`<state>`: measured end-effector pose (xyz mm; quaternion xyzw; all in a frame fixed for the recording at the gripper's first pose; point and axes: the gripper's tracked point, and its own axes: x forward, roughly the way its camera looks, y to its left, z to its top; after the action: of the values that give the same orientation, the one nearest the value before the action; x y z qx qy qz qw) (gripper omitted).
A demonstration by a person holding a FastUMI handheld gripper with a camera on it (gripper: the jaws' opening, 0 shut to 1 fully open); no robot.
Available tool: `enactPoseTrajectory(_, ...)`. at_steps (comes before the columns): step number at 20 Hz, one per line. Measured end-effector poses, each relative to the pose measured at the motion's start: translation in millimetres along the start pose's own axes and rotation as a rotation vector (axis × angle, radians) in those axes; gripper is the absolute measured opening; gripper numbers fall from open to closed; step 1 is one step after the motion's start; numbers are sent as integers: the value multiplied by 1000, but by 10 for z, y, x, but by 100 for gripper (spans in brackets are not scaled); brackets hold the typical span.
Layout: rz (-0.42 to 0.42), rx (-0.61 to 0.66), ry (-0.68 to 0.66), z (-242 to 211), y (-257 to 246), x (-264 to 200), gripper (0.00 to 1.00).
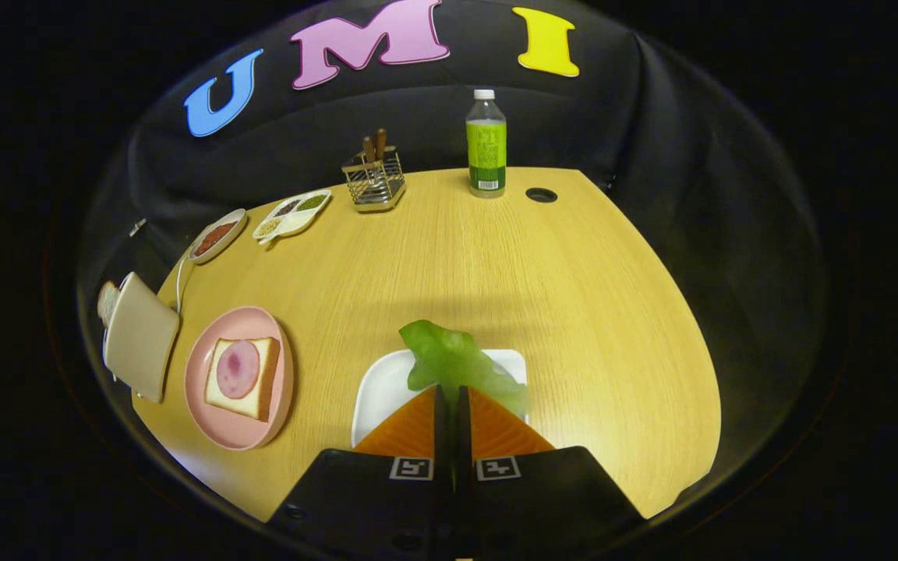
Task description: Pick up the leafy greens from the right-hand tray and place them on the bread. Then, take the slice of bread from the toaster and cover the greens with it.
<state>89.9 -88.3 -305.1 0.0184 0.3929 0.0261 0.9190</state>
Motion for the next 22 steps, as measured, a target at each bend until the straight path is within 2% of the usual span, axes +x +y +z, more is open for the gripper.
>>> enactPoseTrajectory(5,17,-1,-105,398,256,-382,5)
enactPoseTrajectory(12,87,-92,-152,529,970,-733,5)
enactPoseTrajectory(22,147,-191,-160,428,1852,-477,5)
